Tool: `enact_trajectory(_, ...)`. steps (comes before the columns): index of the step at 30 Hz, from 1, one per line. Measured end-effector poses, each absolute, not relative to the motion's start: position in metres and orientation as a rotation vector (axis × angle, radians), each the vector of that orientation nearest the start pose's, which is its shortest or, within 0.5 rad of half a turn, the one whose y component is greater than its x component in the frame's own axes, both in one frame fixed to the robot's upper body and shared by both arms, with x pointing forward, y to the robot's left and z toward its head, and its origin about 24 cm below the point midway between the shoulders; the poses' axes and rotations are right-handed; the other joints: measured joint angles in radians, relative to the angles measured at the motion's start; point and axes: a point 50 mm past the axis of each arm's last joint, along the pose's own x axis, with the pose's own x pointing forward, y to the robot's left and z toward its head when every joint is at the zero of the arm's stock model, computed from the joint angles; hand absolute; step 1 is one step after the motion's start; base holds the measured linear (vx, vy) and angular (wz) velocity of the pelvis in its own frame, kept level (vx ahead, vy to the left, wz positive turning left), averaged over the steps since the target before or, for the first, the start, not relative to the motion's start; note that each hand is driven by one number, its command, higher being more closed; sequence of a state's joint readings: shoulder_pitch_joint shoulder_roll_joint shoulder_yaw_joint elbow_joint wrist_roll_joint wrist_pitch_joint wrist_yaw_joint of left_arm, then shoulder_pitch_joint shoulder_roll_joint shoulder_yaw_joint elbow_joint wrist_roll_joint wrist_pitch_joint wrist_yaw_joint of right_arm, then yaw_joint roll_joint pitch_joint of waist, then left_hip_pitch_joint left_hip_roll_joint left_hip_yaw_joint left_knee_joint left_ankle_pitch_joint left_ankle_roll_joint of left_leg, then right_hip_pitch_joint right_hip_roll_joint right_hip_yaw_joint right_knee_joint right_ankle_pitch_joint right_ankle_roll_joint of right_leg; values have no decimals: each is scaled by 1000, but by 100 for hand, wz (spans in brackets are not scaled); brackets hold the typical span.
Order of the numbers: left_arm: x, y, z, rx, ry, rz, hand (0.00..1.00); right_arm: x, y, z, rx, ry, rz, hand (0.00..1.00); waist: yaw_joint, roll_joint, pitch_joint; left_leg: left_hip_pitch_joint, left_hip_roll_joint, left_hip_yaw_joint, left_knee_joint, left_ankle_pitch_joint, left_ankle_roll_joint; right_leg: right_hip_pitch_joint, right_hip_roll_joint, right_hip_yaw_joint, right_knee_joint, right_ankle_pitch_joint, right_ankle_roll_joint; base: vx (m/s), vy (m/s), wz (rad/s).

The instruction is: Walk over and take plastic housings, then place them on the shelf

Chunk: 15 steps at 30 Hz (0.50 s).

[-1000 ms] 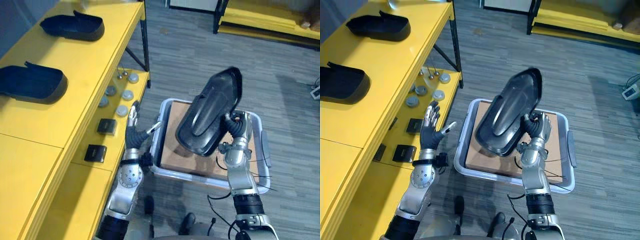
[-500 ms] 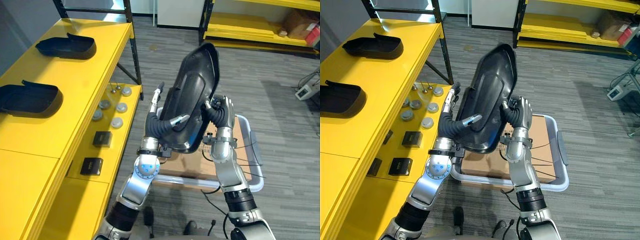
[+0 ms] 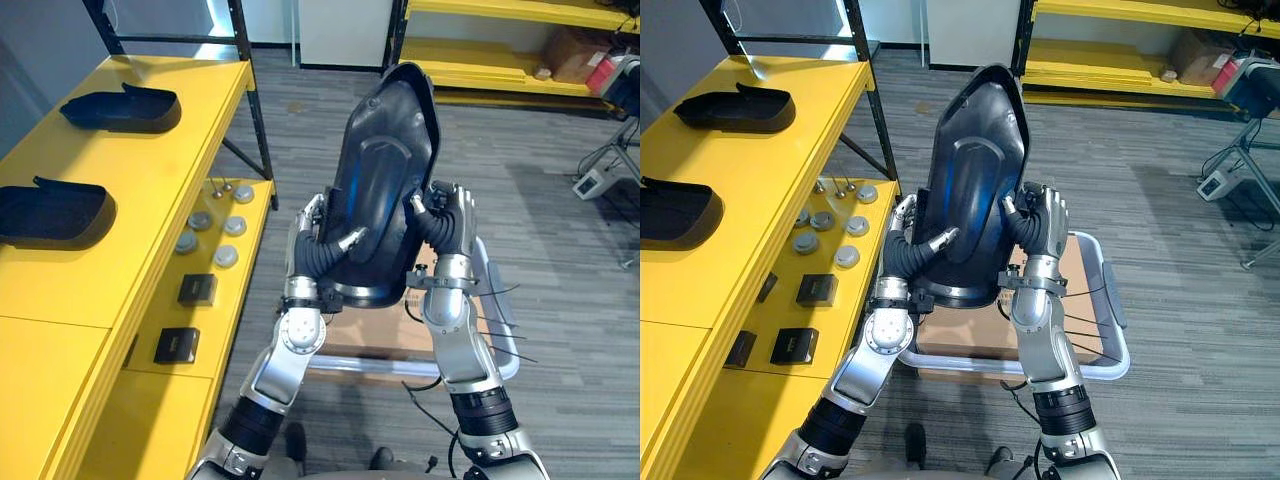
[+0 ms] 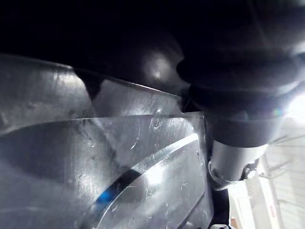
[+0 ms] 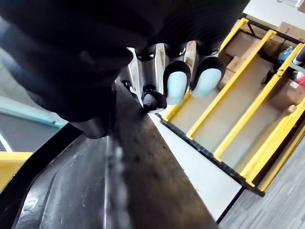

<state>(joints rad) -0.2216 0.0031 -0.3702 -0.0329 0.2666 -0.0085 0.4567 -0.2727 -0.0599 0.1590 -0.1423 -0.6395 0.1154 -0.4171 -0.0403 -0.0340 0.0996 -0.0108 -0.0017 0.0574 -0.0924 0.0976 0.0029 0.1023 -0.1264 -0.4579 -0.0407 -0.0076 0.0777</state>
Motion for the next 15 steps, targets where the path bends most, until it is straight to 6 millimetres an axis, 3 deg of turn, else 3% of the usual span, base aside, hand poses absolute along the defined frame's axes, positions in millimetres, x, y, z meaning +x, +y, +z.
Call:
enact_trajectory(1, 272, 65, 108, 214, -358, 53, 100, 284, -122, 147, -614, -495, -337, 0, 0, 0, -2, 0, 0, 0, 0, 0, 0, 0, 0, 0, 0, 0, 0, 0, 0, 0)
enact_trajectory(5, 273, 70, 102, 187, -324, 49, 100, 276, -116, 161, -609, -588, -304, 0, 0, 0, -3, 6, 1, 3, 0, 0, 0, 3, 1, 6, 1, 1, -2, -9, 5, -3)
enact_trajectory(11, 269, 70, 92, 188, -285, -1, 100, 262, -102, 182, -427, -731, -162, 0, 0, -1, -9, 11, 2, 17, -1, 0, 0, 0, 0, 20, 2, 4, -3, -9, 13, -7)
enact_trajectory(15, 268, 80, 85, 193, -249, 43, 100, 250, -100, 196, -332, -832, -56, 0, -3, -1, -12, 18, 3, 24, -1, 0, 0, 0, 0, 25, 2, 6, -3, -6, 10, -5)
